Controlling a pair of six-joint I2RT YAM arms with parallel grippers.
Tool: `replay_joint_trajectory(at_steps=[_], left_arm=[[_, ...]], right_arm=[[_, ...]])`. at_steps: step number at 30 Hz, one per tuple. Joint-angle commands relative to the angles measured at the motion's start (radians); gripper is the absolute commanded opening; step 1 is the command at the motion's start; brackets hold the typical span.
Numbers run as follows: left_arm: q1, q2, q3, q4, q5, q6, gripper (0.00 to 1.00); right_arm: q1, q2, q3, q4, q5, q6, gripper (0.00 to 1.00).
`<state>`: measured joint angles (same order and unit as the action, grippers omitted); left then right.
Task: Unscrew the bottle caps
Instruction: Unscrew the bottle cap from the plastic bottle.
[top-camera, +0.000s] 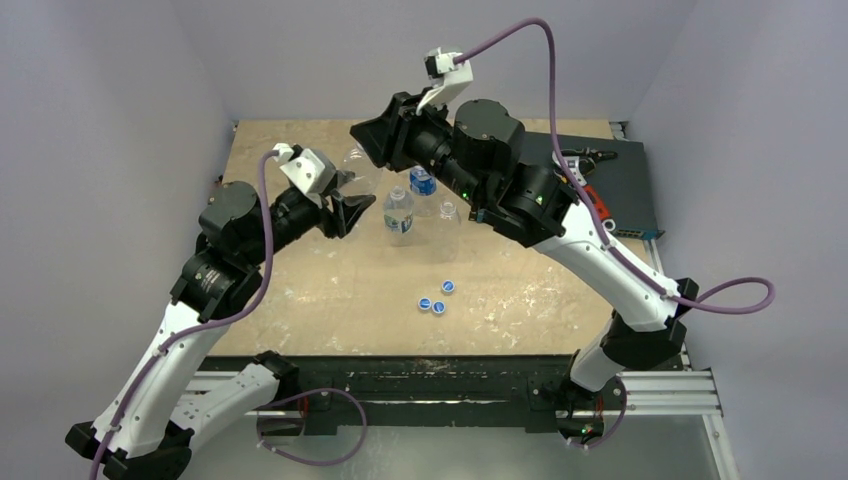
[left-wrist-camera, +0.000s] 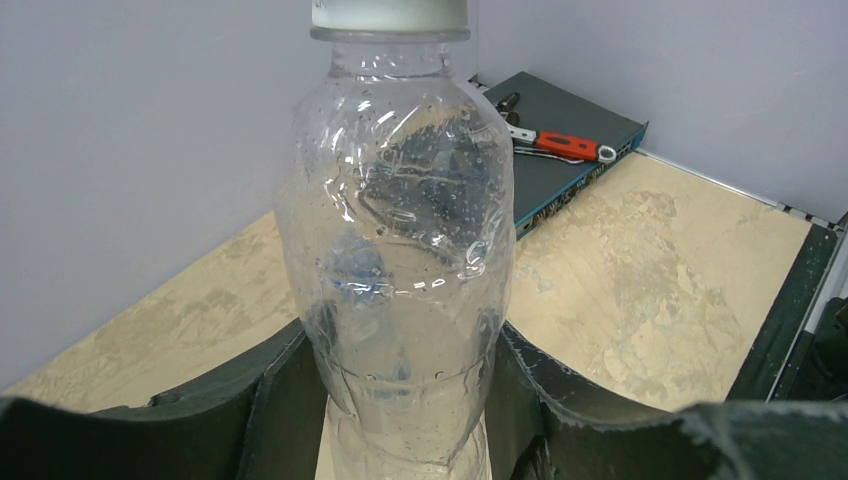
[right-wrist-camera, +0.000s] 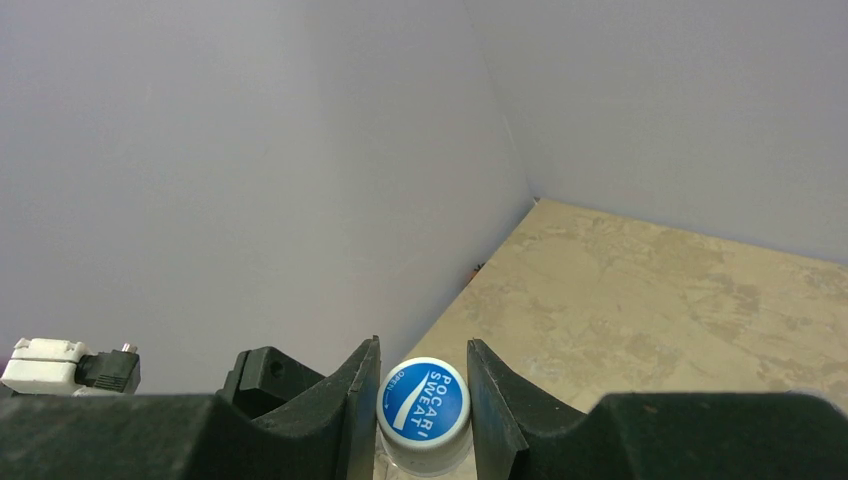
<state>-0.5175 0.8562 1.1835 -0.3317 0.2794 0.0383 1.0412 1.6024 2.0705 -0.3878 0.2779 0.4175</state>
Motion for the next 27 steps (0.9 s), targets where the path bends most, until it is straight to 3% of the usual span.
replay_joint_trajectory(at_steps=[1,2,6,12,18,27], left_arm=[[-0.001,-0.001,0.026,0.034,0.007,-0.010,0.12],[-0.001,-0.004,0.030,0.039,0.029,-0.020,0.12],[-0.001,-0.009,0.052,0.072,0.229,-0.095,0.11],[-0.001,0.005,0.087,0.137,0.573,-0.268,0.12],[0.000,0.014,0.090,0.228,0.751,-0.391,0.11],[-0.001,0.029,0.063,0.362,0.910,-0.529,0.11]], right_arm=[[0.005,-0.024,-0.007,0.041,-0.035,0.014,0.04],[0.004,-0.031,-0.016,0.047,-0.048,0.009,0.00],[-0.012,-0.057,-0.033,0.076,-0.157,-0.022,0.00],[-0.095,-0.142,-0.159,0.216,-0.474,-0.022,0.00],[-0.162,-0.243,-0.333,0.464,-0.891,0.030,0.00],[-0.167,-0.214,-0.331,0.554,-1.233,0.062,0.00]])
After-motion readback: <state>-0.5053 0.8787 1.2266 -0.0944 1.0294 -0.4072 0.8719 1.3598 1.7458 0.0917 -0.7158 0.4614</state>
